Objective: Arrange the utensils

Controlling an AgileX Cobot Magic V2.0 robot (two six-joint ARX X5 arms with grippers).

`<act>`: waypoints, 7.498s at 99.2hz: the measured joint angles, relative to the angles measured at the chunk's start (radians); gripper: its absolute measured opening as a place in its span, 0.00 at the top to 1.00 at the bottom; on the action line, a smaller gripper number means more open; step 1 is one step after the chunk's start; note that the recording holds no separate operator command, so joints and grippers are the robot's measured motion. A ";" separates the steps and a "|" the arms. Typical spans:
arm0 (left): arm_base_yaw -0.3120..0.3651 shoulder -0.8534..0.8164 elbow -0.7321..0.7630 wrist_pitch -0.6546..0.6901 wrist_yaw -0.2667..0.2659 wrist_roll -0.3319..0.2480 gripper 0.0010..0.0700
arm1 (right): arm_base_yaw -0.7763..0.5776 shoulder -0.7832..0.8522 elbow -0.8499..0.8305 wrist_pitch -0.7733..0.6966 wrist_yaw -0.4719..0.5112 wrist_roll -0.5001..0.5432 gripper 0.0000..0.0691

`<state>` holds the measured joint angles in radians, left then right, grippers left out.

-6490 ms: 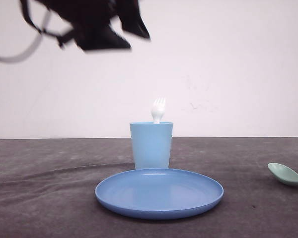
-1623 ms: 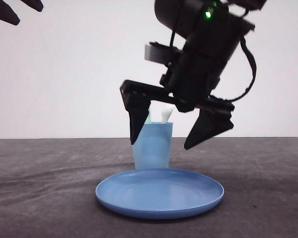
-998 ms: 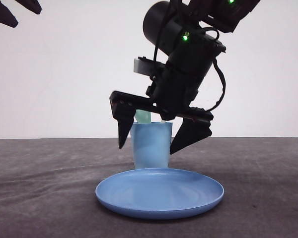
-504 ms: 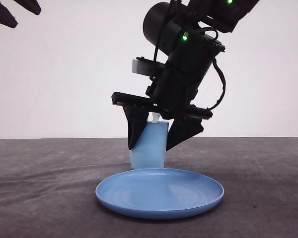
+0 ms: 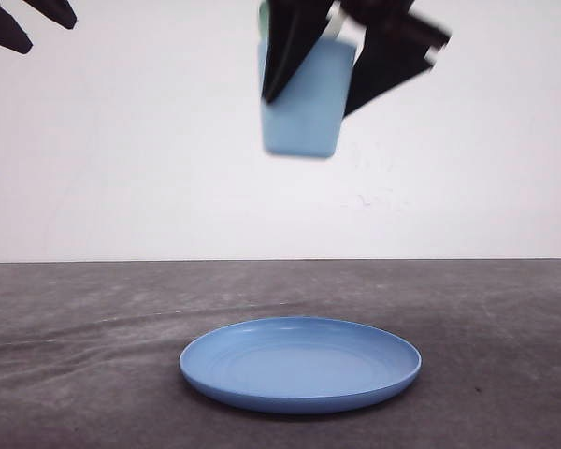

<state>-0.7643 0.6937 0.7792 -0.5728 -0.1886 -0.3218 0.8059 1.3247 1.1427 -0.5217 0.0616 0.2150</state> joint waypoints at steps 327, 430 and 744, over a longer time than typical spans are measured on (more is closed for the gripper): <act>0.000 -0.087 0.000 0.007 -0.024 0.005 0.98 | 0.156 -0.685 -0.385 0.068 0.407 0.063 0.99; 0.252 -0.195 -0.043 0.040 -0.043 0.197 0.98 | 0.156 -0.685 -0.385 0.071 0.407 0.063 0.99; 0.727 -0.689 -0.719 0.313 0.138 0.303 0.98 | -0.800 -1.201 -1.021 0.386 -0.123 -0.216 0.99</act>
<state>-0.0368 0.0044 0.0601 -0.2600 -0.0502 -0.0185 0.0059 0.1234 0.1215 -0.1352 -0.0612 -0.0010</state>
